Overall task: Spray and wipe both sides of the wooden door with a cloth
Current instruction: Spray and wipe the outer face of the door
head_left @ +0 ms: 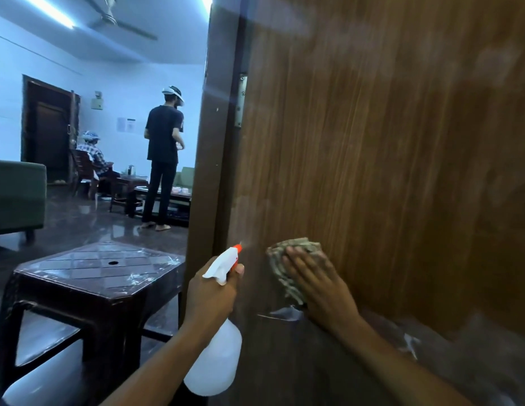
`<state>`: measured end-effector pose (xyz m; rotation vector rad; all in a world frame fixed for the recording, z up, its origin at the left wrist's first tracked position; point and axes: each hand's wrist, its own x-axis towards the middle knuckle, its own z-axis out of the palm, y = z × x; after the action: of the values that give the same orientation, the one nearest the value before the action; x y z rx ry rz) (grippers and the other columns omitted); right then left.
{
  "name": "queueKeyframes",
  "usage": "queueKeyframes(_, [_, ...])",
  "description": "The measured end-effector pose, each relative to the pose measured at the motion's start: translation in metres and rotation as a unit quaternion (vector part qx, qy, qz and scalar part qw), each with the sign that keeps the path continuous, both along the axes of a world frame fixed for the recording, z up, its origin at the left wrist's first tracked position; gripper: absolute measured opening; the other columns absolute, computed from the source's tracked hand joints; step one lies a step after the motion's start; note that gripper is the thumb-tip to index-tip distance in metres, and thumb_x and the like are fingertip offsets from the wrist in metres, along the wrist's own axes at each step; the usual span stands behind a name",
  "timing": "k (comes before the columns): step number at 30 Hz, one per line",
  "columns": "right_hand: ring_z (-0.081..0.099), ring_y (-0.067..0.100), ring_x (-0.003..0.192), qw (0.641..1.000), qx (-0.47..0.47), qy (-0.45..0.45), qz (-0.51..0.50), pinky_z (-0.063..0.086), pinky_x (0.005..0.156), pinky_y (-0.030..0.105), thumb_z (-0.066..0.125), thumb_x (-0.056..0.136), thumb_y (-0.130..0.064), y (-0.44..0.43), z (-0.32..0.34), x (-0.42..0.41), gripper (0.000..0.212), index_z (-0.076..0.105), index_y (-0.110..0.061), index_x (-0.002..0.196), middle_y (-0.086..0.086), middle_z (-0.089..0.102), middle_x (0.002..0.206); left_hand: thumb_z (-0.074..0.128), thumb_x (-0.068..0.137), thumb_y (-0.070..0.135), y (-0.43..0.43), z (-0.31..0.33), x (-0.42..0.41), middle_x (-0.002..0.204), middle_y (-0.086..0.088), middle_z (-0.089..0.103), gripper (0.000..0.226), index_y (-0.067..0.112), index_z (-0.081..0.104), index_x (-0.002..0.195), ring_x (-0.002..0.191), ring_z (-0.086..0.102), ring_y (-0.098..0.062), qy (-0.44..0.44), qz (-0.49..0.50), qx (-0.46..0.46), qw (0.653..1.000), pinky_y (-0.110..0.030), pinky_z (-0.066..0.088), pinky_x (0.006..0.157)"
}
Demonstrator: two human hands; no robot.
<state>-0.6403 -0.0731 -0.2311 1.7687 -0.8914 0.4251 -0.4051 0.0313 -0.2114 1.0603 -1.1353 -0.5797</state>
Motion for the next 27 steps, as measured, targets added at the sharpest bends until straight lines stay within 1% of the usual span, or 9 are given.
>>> queueKeyframes(4, [0.005,0.028,0.153,0.989,-0.011,-0.144,-0.025,0.01,0.122,0.052,0.037,0.094,-0.049,0.001,0.052,0.008,0.078,0.012,-0.012,0.158,0.012,0.008,0.165,0.065,0.088,0.029,-0.004,-0.002,0.009,0.096,0.004,0.072,0.019,0.044,0.06,0.097,0.092,0.066,-0.025,0.019,0.011,0.003,1.0,-0.043,0.056,0.079])
queueKeyframes(6, [-0.003,0.027,0.153,0.984,-0.006,-0.176,-0.004,0.006,0.122,0.051,0.038,0.095,-0.051,-0.01,0.086,0.063,0.08,0.008,-0.013,0.159,0.011,0.003,0.166,0.062,0.091,0.027,-0.003,0.001,0.015,0.087,0.009,0.071,0.032,0.059,0.059,0.094,0.083,0.066,-0.018,0.001,0.023,-0.014,1.0,-0.039,0.054,0.074])
queueKeyframes(10, [0.0,0.028,0.153,0.995,-0.009,-0.098,0.017,-0.001,0.123,0.05,0.05,0.095,-0.049,-0.034,0.085,0.136,0.082,0.012,-0.013,0.158,0.01,0.005,0.166,0.06,0.092,0.031,0.006,0.003,0.026,0.082,0.005,0.068,0.035,0.065,0.053,0.091,0.068,0.061,-0.017,0.003,0.04,-0.023,0.999,-0.033,0.05,0.059])
queueKeyframes(15, [0.009,0.026,0.153,0.995,0.022,0.077,0.064,0.007,0.123,0.048,0.047,0.095,-0.034,-0.021,-0.034,0.089,0.072,0.018,-0.015,0.158,0.008,0.012,0.166,0.064,0.089,0.029,0.01,-0.024,0.032,0.077,-0.005,0.068,0.023,0.048,0.062,0.102,0.059,0.06,-0.019,0.018,0.037,-0.011,0.999,-0.038,0.05,0.056])
queueKeyframes(17, [0.012,0.022,0.152,0.996,0.012,0.066,0.051,0.003,0.123,0.046,0.049,0.091,-0.033,-0.014,-0.045,0.056,0.073,0.022,-0.017,0.157,0.005,0.016,0.165,0.065,0.088,0.028,0.011,-0.037,0.032,0.077,-0.005,0.069,0.018,0.041,0.064,0.101,0.06,0.06,-0.02,0.035,0.031,0.003,0.999,-0.037,0.049,0.056])
queueKeyframes(19, [0.009,0.022,0.153,1.0,-0.008,-0.009,0.023,0.004,0.122,0.05,0.044,0.092,-0.034,-0.012,-0.028,0.045,0.072,0.02,-0.018,0.158,0.005,0.014,0.165,0.066,0.088,0.028,0.013,-0.048,0.03,0.079,-0.004,0.069,0.019,0.039,0.063,0.103,0.061,0.061,-0.019,0.037,0.023,0.013,0.999,-0.032,0.05,0.055])
queueKeyframes(21, [0.007,0.024,0.153,0.992,-0.011,-0.12,0.028,0.007,0.122,0.053,0.038,0.096,-0.04,-0.012,0.003,0.068,0.07,0.017,-0.018,0.158,0.006,0.012,0.165,0.066,0.087,0.027,0.014,-0.057,0.028,0.083,-0.004,0.07,0.021,0.033,0.064,0.107,0.064,0.062,-0.019,0.041,0.026,0.019,0.999,-0.031,0.049,0.055])
queueKeyframes(23, [0.006,0.025,0.153,0.986,0.003,-0.157,0.055,0.007,0.122,0.053,0.035,0.098,-0.043,-0.019,0.016,0.106,0.068,0.016,-0.019,0.159,0.006,0.011,0.166,0.066,0.087,0.026,0.015,-0.066,0.023,0.085,-0.005,0.07,0.021,0.032,0.064,0.107,0.064,0.063,-0.019,0.045,0.032,0.023,0.998,-0.031,0.049,0.055])
queueKeyframes(27, [-0.003,0.028,0.153,0.996,0.042,-0.003,0.085,0.007,0.122,0.052,0.04,0.097,-0.038,-0.035,-0.043,0.123,0.072,0.006,-0.022,0.159,0.007,0.0,0.166,0.066,0.087,0.033,0.021,-0.082,0.013,0.086,-0.008,0.069,0.031,0.031,0.058,0.117,0.063,0.063,-0.02,0.03,0.046,0.027,0.998,-0.03,0.049,0.053])
